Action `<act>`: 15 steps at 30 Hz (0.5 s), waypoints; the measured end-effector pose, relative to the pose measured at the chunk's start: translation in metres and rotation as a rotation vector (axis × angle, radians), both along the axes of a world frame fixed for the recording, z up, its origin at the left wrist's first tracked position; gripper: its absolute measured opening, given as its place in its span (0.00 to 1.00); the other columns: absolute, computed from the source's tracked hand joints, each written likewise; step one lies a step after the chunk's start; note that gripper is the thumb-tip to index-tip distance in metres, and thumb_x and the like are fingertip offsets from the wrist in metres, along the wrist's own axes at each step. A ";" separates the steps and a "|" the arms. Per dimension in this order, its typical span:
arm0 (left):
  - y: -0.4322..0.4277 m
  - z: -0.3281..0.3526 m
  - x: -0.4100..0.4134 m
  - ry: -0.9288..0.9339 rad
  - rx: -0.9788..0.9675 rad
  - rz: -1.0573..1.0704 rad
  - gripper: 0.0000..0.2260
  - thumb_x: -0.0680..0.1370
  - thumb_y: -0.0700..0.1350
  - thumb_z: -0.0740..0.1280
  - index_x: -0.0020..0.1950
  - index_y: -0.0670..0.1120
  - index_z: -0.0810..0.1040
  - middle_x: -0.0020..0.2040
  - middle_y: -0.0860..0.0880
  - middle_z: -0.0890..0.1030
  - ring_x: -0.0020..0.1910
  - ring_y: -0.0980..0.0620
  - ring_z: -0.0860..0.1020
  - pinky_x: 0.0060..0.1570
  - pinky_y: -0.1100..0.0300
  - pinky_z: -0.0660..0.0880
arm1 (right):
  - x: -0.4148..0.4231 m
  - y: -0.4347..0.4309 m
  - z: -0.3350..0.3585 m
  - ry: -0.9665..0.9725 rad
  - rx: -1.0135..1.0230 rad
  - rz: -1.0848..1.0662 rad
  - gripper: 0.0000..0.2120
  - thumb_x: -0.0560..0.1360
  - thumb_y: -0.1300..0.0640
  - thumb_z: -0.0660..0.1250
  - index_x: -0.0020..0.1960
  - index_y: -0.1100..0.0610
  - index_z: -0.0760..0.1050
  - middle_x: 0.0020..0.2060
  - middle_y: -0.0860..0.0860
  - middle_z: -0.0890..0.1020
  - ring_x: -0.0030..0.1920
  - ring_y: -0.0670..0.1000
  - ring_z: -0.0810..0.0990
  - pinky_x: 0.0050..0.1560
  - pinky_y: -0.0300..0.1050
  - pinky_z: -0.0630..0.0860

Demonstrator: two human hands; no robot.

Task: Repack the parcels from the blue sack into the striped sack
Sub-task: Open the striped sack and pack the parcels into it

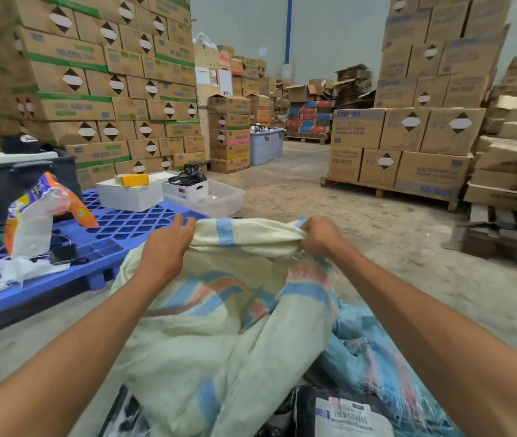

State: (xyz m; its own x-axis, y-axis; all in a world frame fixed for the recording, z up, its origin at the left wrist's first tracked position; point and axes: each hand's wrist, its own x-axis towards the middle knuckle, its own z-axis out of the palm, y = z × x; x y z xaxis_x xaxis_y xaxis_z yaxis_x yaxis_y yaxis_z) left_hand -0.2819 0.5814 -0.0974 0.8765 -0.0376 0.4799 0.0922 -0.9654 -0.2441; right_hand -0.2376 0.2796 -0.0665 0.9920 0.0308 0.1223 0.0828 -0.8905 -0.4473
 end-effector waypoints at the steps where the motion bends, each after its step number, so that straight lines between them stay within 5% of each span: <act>1: -0.001 0.003 0.001 -0.013 -0.005 0.025 0.30 0.71 0.31 0.67 0.71 0.45 0.65 0.65 0.42 0.70 0.43 0.42 0.80 0.32 0.53 0.67 | 0.000 0.003 0.010 0.000 0.148 -0.027 0.13 0.69 0.67 0.69 0.51 0.57 0.85 0.41 0.56 0.85 0.41 0.55 0.84 0.40 0.48 0.82; 5: -0.008 0.016 0.010 -0.034 -0.088 0.148 0.30 0.73 0.34 0.68 0.72 0.47 0.62 0.63 0.41 0.69 0.56 0.41 0.75 0.39 0.51 0.72 | -0.004 0.019 0.033 0.172 0.797 -0.123 0.08 0.73 0.70 0.59 0.43 0.66 0.77 0.33 0.57 0.77 0.29 0.52 0.73 0.27 0.41 0.69; 8: -0.013 0.018 0.011 -0.037 -0.113 0.183 0.31 0.73 0.36 0.70 0.73 0.48 0.61 0.65 0.41 0.69 0.61 0.40 0.72 0.42 0.50 0.74 | -0.006 0.019 0.038 0.493 1.124 -0.055 0.14 0.77 0.66 0.57 0.35 0.61 0.74 0.27 0.56 0.78 0.27 0.54 0.76 0.25 0.42 0.74; 10: -0.012 0.020 0.014 0.037 -0.167 0.183 0.32 0.74 0.38 0.69 0.74 0.48 0.59 0.67 0.40 0.68 0.64 0.39 0.70 0.48 0.48 0.76 | 0.002 0.014 0.034 0.561 1.119 -0.017 0.15 0.77 0.64 0.58 0.32 0.58 0.70 0.26 0.54 0.72 0.25 0.54 0.71 0.26 0.44 0.67; 12: -0.005 0.026 0.021 0.309 -0.319 0.169 0.43 0.70 0.43 0.73 0.77 0.50 0.51 0.69 0.38 0.66 0.68 0.38 0.66 0.61 0.44 0.73 | 0.007 0.009 0.030 0.598 1.078 0.002 0.17 0.76 0.63 0.57 0.29 0.56 0.68 0.25 0.53 0.68 0.25 0.53 0.67 0.27 0.45 0.62; 15: -0.016 0.044 0.017 0.739 -0.570 -0.150 0.64 0.56 0.57 0.82 0.78 0.57 0.39 0.77 0.44 0.58 0.74 0.42 0.60 0.72 0.44 0.63 | 0.006 0.007 0.027 0.677 1.030 0.102 0.08 0.72 0.59 0.59 0.38 0.58 0.74 0.30 0.55 0.74 0.29 0.55 0.73 0.32 0.46 0.71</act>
